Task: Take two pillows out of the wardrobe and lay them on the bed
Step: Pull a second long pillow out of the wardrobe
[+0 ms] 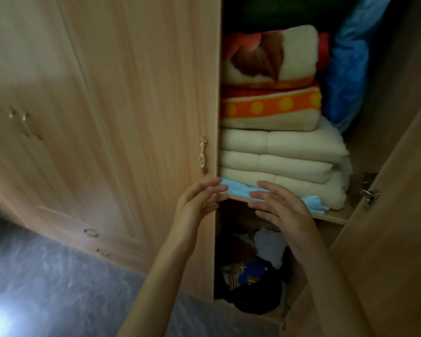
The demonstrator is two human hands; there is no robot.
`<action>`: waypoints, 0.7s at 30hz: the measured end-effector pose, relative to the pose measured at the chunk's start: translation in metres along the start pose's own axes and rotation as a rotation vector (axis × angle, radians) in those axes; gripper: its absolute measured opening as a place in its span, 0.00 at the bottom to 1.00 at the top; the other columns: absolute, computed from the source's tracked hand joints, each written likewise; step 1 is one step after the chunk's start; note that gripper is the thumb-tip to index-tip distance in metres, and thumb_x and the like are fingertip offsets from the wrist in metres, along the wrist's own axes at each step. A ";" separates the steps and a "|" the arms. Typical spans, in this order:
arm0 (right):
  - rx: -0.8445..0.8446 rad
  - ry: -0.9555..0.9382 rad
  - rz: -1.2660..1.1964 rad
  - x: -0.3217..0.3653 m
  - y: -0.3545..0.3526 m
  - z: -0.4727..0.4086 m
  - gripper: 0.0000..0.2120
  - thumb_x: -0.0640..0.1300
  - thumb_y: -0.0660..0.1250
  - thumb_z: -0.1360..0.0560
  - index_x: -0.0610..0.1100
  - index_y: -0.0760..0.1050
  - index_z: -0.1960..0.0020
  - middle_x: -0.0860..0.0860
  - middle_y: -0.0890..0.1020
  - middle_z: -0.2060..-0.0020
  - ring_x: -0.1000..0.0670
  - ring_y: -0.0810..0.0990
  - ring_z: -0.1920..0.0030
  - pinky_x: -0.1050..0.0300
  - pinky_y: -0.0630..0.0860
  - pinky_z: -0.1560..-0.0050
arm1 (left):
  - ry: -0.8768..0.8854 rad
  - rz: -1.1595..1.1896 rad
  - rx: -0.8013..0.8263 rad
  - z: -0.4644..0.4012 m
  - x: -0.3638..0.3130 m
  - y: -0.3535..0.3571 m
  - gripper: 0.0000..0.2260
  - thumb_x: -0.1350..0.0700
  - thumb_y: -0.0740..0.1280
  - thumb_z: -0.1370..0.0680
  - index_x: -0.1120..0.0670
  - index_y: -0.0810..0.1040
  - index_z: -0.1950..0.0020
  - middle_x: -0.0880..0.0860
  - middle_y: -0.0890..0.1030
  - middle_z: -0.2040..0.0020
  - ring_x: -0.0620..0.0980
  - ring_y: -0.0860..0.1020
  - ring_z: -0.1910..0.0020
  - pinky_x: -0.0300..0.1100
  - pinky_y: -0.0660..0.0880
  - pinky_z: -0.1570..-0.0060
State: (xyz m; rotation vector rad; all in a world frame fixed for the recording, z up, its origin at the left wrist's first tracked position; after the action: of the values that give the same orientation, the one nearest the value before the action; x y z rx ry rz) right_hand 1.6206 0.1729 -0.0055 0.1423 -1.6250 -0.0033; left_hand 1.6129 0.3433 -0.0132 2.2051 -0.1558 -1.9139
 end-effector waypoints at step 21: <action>-0.440 -0.483 0.145 0.161 -0.173 -0.156 0.12 0.35 0.57 0.22 0.44 0.72 0.42 0.47 0.80 0.54 0.52 0.79 0.58 0.66 0.75 0.58 | 0.436 0.242 0.357 -0.220 -0.107 0.188 0.11 0.63 0.59 0.25 0.51 0.79 0.52 0.51 0.83 0.55 0.46 0.82 0.56 0.34 0.77 0.56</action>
State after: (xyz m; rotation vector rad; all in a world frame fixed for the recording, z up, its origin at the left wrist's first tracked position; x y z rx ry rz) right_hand 1.7834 -0.0007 0.1489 -0.3402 -2.0693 -0.3020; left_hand 1.8262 0.2047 0.1616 2.6238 -0.6988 -1.3233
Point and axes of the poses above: each hand's wrist, its own z-axis away from the middle knuckle, its own y-axis out of the palm, x = y × z, the point moved 5 cm from there along -z, towards the middle knuckle
